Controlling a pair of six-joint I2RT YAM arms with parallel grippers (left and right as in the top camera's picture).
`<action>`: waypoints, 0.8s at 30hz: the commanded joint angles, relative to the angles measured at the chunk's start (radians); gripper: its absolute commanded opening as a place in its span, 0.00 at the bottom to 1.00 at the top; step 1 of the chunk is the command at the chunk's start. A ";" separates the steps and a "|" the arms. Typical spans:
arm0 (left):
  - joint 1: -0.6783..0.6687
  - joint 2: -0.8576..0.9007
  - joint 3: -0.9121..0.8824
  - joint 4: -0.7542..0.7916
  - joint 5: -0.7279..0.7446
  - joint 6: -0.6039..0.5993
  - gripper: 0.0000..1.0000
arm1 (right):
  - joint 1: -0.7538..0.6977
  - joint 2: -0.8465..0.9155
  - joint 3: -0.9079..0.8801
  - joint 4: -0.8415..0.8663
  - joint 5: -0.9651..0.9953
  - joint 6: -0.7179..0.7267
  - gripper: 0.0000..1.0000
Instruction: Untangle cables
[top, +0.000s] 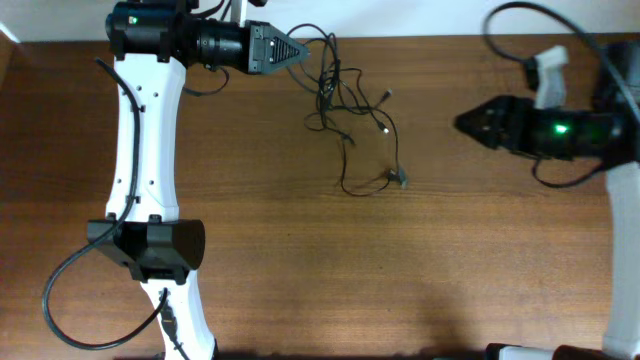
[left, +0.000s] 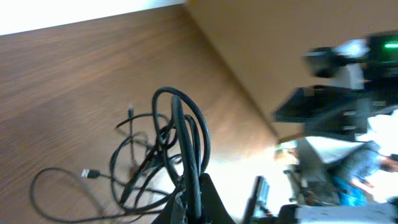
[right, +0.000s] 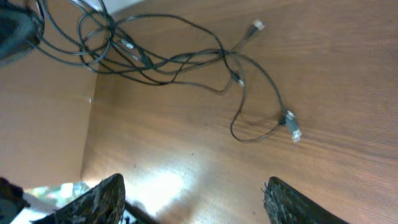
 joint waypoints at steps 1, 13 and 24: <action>0.002 -0.027 0.014 0.004 0.149 -0.053 0.00 | 0.110 0.045 0.017 0.065 0.003 0.050 0.72; -0.017 -0.027 0.014 0.006 0.281 -0.155 0.00 | 0.416 0.174 0.017 0.436 0.214 0.000 0.71; -0.003 -0.027 0.014 0.006 0.377 -0.170 0.01 | 0.416 0.257 0.017 0.571 0.232 -0.024 0.28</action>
